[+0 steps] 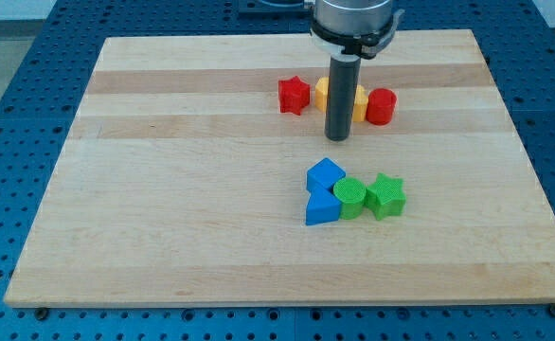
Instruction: Place the red and yellow blocks in a horizontal form
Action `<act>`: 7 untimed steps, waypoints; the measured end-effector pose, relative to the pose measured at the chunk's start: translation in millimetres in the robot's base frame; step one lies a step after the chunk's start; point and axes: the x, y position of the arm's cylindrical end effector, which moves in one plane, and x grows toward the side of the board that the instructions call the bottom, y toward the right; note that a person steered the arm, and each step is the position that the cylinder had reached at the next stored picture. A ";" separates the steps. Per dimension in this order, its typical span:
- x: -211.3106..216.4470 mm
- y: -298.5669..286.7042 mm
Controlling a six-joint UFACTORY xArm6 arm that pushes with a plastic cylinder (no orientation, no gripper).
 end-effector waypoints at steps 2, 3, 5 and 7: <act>-0.9 27.7; -5.9 27.3; -21.3 27.3; -26.4 27.3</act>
